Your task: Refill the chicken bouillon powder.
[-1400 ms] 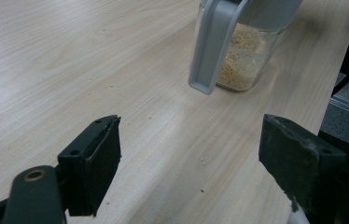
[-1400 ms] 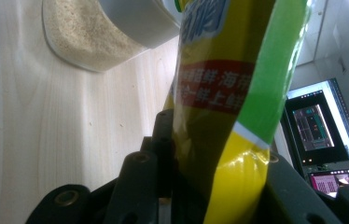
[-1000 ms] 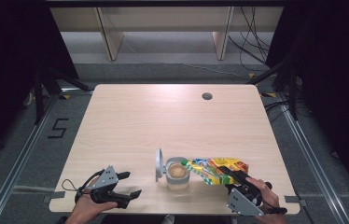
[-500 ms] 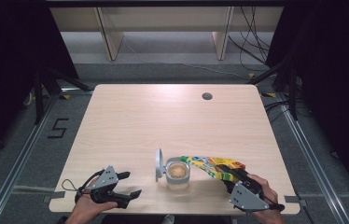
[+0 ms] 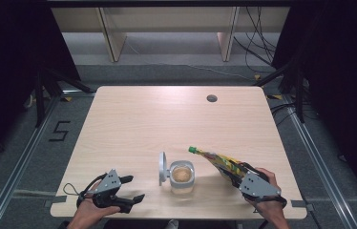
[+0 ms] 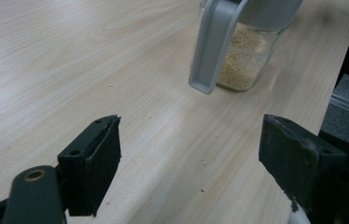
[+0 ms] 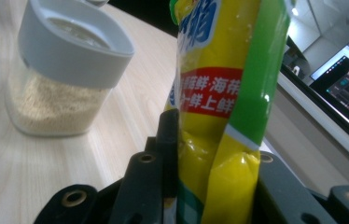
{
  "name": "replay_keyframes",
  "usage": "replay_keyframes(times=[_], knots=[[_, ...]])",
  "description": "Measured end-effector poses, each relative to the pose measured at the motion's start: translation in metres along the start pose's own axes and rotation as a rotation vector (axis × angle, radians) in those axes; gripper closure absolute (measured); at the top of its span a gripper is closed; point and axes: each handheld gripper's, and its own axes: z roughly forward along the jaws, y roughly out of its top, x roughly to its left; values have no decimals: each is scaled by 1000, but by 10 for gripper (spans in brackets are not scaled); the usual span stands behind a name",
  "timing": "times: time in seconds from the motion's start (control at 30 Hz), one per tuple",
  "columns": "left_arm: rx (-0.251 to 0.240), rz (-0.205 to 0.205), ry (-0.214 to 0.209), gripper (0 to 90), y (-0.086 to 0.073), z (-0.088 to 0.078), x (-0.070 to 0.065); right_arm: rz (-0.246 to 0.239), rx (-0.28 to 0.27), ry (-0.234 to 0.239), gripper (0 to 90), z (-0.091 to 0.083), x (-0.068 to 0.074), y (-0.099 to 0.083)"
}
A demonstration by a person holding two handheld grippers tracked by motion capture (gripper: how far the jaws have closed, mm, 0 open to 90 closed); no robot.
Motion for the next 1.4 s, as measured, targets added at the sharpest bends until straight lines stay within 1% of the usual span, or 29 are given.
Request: replay_keyframes(times=[0.1, 0.17, 0.23, 0.27, 0.3, 0.33, 0.4, 0.47, 0.57, 0.63, 0.67, 0.7, 0.77, 0.8, 0.83, 0.87, 0.93, 0.97, 1.0, 1.07, 1.1, 1.13, 1.17, 1.2, 1.23, 1.27, 1.3, 1.37, 1.4], knots=[[1, 3, 0, 204, 0, 0, 0, 30, -5, -2, 763, 5, -2, -2], [-1, 2, 0, 204, 0, 0, 0, 33, -6, -4, 765, 6, -4, -3], [-2, 0, 1, 204, 0, 0, 0, 73, -7, 0, 770, 9, -5, -5], [-1, 2, 2, 204, 0, -1, 0, 71, -12, -3, 770, 10, -6, -6], [-1, 2, 2, 204, 0, 0, 0, 89, -1, 3, 771, 10, -7, -6], [-2, 1, 2, 204, 0, 0, 0, 102, -10, -5, 771, 12, -7, -7], [-2, 0, 1, 204, 0, 0, 0, 104, -11, -3, 771, 13, -8, -8], [-3, 0, 1, 204, 0, 0, 0, 122, -6, 7, 772, 16, -9, -9], [-2, 2, 2, 204, 0, 0, 0, 127, -7, -2, 772, 18, -10, -10], [-2, 2, 2, 204, 0, -1, 0, 149, -5, 5, 773, 20, -12, -11], [-2, 2, 1, 204, 0, -1, 0, 172, -1, -8, 774, 21, -12, -12], [-2, 2, 1, 204, 0, -1, 0, 172, 5, -1, 775, 21, -13, -13], [-2, 2, 1, 204, 0, -1, 0, 179, 7, -5, 776, 21, -14, -14], [-2, 2, 1, 204, 0, -1, 0, 199, 2, -19, 776, 21, -15, -16], [-2, 2, 1, 204, 0, -1, 0, 199, 2, -19, 776, 21, -15, -16], [-2, 2, 1, 204, 0, -1, 0, 220, 5, -13, 776, 20, -17, -17], [-3, 2, 2, 204, 0, -1, 0, 228, -7, -21, 776, 20, -17, -18], [-3, 2, 2, 204, 0, -1, 0, 231, 3, -11, 775, 20, -18, -18], [-2, 2, 1, 204, 0, 0, 0, 240, 5, -19, 775, 20, -18, -18], [-2, 1, 1, 204, 0, -1, 0, 247, 9, -19, 775, 19, -18, -18], [-5, 4, 9, 204, 0, 0, 0, 254, 8, -23, 774, 19, -18, -18], [3, 14, 13, 204, 0, -1, 1, 260, 4, -38, 773, 19, -19, -19], [3, 14, 13, 204, 0, -1, 1, 260, 4, -38, 773, 19, -19, -19], [3, 12, 13, 204, 0, -1, 1, 279, 16, -32, 771, 17, -19, -19], [-6, 1, 8, 204, 0, -1, 0, 279, 16, -32, 771, 17, -19, -19], [-2, 6, 10, 204, 0, -1, 0, 276, 14, -32, 771, 16, -21, -20], [-2, 8, 12, 204, 0, -1, 0, 293, 18, -35, 770, 15, -20, -20], [1, 12, 12, 204, 0, -1, 0, 289, 12, -40, 770, 15, -20, -20], [-2, 2, 0, 204, 1, -1, 0, 293, 19, -44, 769, 13, -19, -20]])
